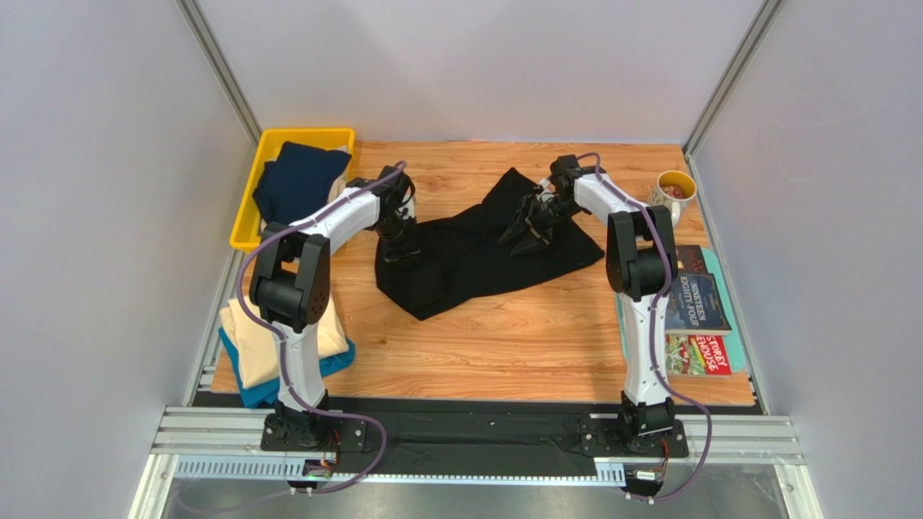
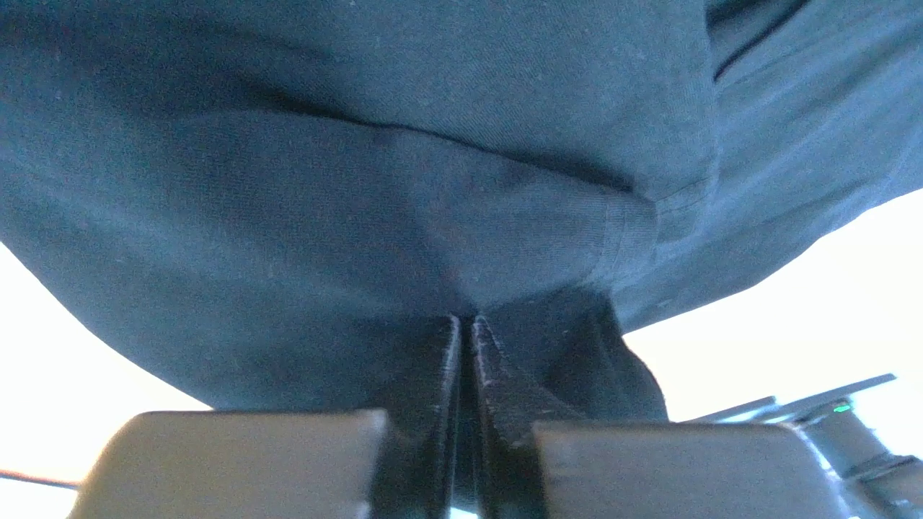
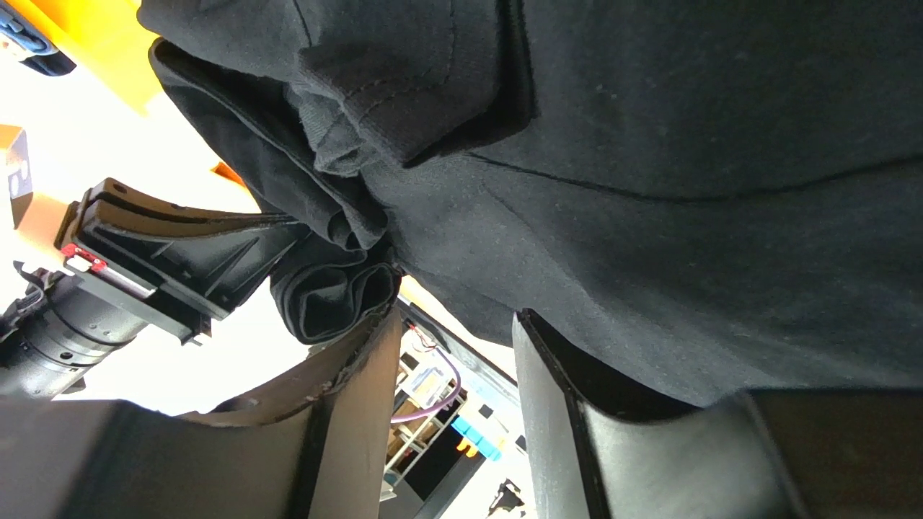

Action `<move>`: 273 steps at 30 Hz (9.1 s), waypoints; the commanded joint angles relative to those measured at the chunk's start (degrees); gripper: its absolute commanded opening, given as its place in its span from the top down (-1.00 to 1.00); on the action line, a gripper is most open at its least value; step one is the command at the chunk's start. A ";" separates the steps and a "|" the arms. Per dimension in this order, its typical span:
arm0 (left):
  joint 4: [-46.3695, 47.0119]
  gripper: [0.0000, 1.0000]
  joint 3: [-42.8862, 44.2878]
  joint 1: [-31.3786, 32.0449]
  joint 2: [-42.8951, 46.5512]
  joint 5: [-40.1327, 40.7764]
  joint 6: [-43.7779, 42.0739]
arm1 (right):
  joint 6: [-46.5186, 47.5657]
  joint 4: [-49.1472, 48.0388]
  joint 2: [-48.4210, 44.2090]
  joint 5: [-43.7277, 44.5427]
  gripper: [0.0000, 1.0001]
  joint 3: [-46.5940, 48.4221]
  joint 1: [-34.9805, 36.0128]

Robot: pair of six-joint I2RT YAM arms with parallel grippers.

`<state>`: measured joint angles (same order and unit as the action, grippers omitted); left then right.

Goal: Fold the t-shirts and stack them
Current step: Flatten the tshirt out

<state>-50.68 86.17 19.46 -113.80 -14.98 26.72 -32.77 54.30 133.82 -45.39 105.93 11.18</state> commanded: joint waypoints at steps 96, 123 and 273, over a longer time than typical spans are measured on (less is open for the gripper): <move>-16.30 1.00 -2.76 -26.14 24.85 10.15 -4.31 | 7.90 9.94 -14.03 16.56 0.32 -5.58 -1.95; -13.14 1.00 -3.55 -21.84 23.09 7.25 -3.16 | 5.62 10.82 5.40 10.76 -0.06 17.03 2.18; -12.96 0.21 7.08 -9.97 13.96 5.40 0.88 | 18.62 15.57 -2.69 28.78 -0.02 11.14 0.77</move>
<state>-64.03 93.03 8.71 -99.22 -9.54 26.94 -15.53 69.63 129.82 -16.78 115.50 11.70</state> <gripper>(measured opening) 0.399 0.509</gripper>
